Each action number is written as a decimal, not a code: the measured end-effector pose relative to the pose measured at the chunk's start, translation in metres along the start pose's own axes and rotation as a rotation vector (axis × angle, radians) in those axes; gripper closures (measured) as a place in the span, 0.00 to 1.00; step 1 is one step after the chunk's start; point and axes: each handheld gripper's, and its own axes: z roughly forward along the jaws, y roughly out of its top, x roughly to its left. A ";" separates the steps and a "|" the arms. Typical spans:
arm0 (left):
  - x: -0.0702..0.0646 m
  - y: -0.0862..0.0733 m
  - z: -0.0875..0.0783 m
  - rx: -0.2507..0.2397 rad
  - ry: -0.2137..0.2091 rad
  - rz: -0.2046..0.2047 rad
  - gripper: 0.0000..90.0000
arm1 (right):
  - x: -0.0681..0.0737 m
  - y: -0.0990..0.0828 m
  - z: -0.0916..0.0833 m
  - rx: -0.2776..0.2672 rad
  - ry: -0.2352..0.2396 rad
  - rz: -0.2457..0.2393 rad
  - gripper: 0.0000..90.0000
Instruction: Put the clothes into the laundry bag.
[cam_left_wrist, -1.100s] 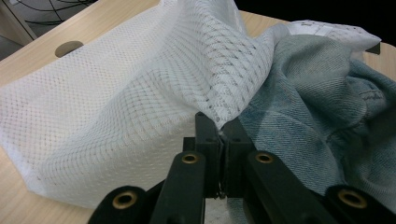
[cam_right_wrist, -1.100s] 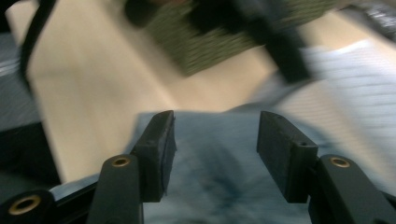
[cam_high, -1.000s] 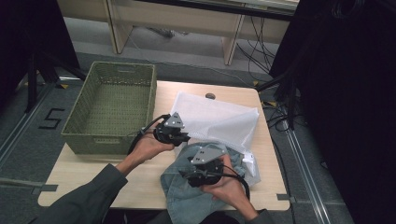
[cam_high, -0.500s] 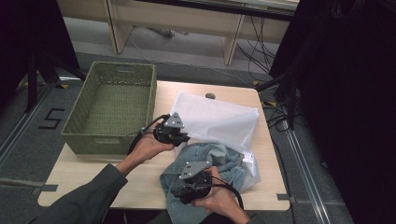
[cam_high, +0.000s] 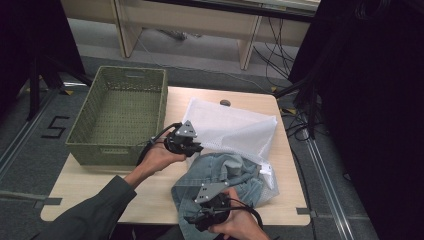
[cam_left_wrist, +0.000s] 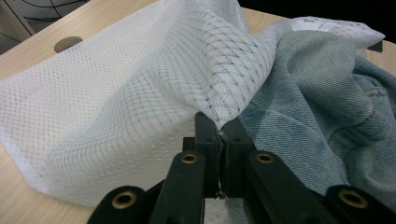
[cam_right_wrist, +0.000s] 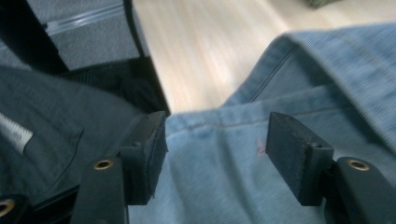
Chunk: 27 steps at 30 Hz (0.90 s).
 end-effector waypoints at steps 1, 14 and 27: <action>0.000 0.000 0.000 0.000 0.000 -0.001 0.96 | 0.001 -0.002 0.002 0.012 0.002 -0.006 0.42; -0.002 0.000 0.001 0.005 -0.006 0.004 0.97 | 0.001 -0.018 0.029 0.198 -0.019 -0.098 0.90; -0.010 0.006 -0.002 -0.024 -0.017 0.034 0.98 | -0.065 0.004 -0.035 -0.055 -0.371 0.051 0.98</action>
